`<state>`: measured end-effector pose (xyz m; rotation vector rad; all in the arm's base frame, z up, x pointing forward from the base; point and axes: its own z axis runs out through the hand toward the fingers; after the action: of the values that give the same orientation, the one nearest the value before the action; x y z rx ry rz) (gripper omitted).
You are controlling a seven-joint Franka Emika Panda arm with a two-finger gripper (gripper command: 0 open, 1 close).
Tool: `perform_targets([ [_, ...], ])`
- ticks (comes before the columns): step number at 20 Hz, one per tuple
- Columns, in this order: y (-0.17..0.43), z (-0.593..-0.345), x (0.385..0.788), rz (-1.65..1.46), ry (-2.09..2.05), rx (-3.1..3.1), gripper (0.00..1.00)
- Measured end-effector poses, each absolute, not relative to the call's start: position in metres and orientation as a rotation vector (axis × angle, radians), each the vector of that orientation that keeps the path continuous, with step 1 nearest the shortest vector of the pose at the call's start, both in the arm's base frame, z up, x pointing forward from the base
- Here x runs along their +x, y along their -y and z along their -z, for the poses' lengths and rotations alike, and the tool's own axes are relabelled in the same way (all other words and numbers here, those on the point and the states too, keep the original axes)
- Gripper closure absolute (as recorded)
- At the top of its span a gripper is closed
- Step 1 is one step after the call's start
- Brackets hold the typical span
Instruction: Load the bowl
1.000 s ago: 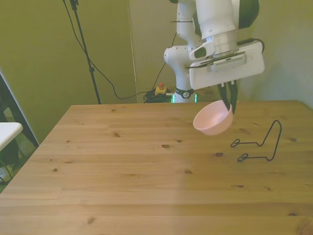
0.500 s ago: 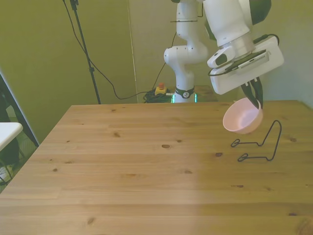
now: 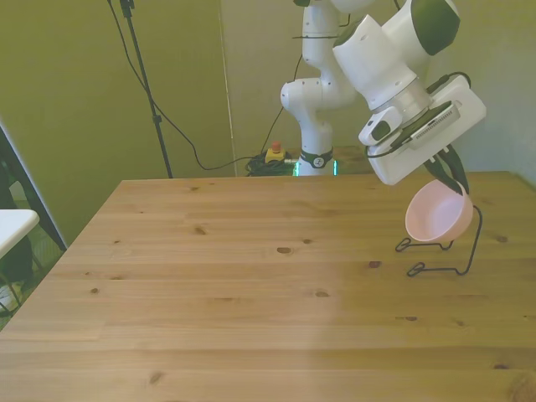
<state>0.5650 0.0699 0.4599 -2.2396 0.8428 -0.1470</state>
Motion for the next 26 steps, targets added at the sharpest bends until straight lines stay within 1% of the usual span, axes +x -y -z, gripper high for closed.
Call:
perform_targets([
  [3,-0.066,-0.452,0.567,0.144,-0.827,-2.203,1.00],
  [9,-0.060,-0.425,0.572,0.130,-0.765,-2.132,1.00],
  [14,-0.063,-0.409,0.574,0.114,-0.741,-2.097,1.00],
  [26,-0.064,-0.398,0.573,0.094,-0.727,-2.089,1.00],
])
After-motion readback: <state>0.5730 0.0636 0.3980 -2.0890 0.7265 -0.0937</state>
